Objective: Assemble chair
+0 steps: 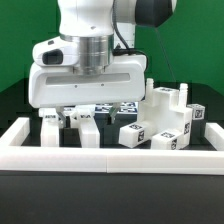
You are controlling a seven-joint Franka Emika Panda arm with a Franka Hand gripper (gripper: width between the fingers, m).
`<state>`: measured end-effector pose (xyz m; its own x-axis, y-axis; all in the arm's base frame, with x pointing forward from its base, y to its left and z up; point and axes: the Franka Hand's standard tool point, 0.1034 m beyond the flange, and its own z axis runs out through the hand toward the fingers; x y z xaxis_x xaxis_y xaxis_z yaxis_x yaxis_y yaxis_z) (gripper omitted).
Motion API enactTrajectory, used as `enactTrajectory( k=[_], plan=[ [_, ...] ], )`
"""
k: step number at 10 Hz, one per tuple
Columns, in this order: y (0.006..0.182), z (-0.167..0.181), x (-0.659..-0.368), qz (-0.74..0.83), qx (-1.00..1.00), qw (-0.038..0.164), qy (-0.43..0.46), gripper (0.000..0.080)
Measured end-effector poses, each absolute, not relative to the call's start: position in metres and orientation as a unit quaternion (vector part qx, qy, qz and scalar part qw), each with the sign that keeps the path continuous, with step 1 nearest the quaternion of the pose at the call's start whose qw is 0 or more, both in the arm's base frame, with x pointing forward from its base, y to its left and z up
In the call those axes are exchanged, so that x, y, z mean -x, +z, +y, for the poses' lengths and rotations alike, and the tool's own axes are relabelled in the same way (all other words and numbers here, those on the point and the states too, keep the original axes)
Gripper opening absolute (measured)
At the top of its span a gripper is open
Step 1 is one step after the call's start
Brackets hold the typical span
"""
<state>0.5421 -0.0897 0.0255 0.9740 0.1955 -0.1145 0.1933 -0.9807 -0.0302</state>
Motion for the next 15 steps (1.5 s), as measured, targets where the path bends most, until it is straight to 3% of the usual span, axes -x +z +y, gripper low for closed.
enactTrajectory(
  k=[9, 10, 11, 12, 15],
  plan=[
    [0.007, -0.094, -0.537, -0.100, 0.994, -0.004, 0.050, 0.0619],
    [0.007, -0.094, -0.537, -0.100, 0.994, -0.004, 0.050, 0.0441],
    [0.007, -0.094, -0.537, -0.100, 0.994, -0.004, 0.051, 0.0441],
    [0.007, -0.095, -0.537, -0.100, 0.994, -0.004, 0.051, 0.0287],
    [0.007, -0.095, -0.537, -0.100, 0.994, -0.004, 0.051, 0.0288]
  ],
)
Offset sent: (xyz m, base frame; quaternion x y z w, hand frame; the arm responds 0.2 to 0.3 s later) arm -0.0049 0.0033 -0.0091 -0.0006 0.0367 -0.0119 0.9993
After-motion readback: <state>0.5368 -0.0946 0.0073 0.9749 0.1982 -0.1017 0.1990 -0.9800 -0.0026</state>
